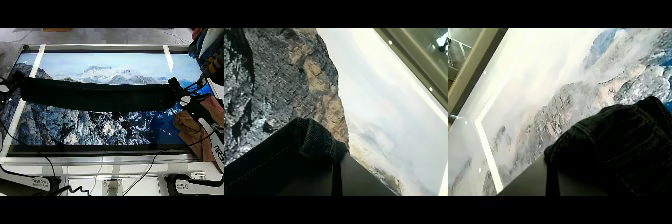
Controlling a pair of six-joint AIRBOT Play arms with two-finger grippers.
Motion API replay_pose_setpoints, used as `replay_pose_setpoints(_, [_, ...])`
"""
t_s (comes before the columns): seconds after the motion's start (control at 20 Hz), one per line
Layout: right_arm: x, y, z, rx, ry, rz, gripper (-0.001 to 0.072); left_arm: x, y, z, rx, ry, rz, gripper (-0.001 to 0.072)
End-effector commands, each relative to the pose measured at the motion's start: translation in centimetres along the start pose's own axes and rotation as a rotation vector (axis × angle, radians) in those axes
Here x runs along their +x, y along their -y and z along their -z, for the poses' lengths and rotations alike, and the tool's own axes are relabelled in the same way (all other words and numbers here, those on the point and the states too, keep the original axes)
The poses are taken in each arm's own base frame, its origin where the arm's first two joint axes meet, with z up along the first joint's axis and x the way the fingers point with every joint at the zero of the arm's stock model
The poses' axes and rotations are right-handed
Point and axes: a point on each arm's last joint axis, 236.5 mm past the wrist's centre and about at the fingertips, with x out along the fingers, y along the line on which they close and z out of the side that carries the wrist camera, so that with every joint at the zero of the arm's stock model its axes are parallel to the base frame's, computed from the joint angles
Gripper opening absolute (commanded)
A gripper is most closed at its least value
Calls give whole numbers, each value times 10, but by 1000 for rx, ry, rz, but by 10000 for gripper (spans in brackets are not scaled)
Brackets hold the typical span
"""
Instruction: Fold the clothes and pants, and hang the long-sleeved shirts on hangers.
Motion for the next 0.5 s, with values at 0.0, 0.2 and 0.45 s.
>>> replay_pose_setpoints(0.0, [1, -1, -10, 3, 37, -11, 30, 8, 6, 7, 5, -11, 10, 23])
replay_pose_setpoints(0.2, [12, -2, -8, -1, 21, -6, 31, 18, 16, 9, 14, -6, 25, 24])
replay_pose_setpoints(0.45, [20, -11, -13, -60, 20, -17, 602, 20, 24, 4, 22, 1, 40, 667])
